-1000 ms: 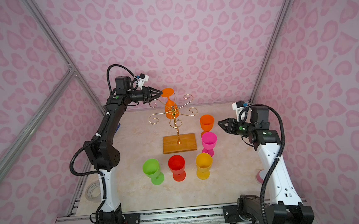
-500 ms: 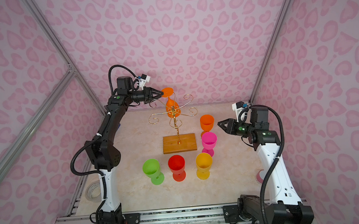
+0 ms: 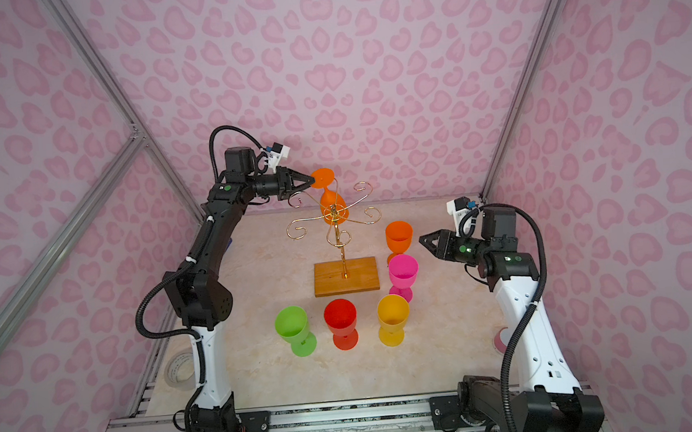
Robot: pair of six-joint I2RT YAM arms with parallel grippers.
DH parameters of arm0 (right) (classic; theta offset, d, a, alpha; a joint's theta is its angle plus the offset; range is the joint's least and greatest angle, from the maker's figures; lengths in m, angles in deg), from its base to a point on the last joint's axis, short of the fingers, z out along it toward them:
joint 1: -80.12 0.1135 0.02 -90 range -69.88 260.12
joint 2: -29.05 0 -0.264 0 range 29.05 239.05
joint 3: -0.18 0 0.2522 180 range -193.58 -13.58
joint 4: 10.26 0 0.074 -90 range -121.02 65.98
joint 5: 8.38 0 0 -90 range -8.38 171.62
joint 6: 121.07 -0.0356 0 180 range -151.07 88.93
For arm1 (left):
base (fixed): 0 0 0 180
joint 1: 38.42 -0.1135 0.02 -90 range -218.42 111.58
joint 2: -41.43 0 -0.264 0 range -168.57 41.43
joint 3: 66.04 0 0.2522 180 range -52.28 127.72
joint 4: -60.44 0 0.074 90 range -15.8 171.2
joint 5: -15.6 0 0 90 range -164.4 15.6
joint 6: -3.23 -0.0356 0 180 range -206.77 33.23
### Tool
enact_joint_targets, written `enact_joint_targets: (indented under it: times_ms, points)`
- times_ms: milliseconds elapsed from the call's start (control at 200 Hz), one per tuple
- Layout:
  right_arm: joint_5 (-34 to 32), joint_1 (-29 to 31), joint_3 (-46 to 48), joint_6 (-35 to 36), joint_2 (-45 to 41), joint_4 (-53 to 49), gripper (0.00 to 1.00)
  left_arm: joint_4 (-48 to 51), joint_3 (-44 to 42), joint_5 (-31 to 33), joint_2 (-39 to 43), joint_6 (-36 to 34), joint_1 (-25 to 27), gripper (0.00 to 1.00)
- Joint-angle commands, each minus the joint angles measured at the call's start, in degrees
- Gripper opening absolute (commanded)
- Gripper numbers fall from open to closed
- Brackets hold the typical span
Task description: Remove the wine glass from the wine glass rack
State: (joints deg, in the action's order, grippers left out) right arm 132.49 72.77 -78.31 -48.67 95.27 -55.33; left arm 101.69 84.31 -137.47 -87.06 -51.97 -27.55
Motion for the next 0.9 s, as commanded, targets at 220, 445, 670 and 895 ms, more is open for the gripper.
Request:
enact_joint_targets:
  times_ms: [220,445,670,895]
  points:
    - [0.9,-0.1,1.0,-0.5,0.5,1.7,0.3,-3.7,0.5,-1.9,0.5,2.6,0.0,0.07]
    - [1.2,-0.2,1.2,-0.7,0.6,2.0,0.3,-4.0,0.5,-2.3,1.0,3.6,-0.1,0.02]
    - [1.8,-0.2,1.7,-1.6,0.8,3.2,0.3,-6.7,0.1,-3.1,1.2,7.7,-0.8,0.03]
    - [2.0,-0.3,1.4,-2.0,0.9,3.4,0.3,-12.7,0.2,-4.0,0.9,14.6,-1.4,0.03]
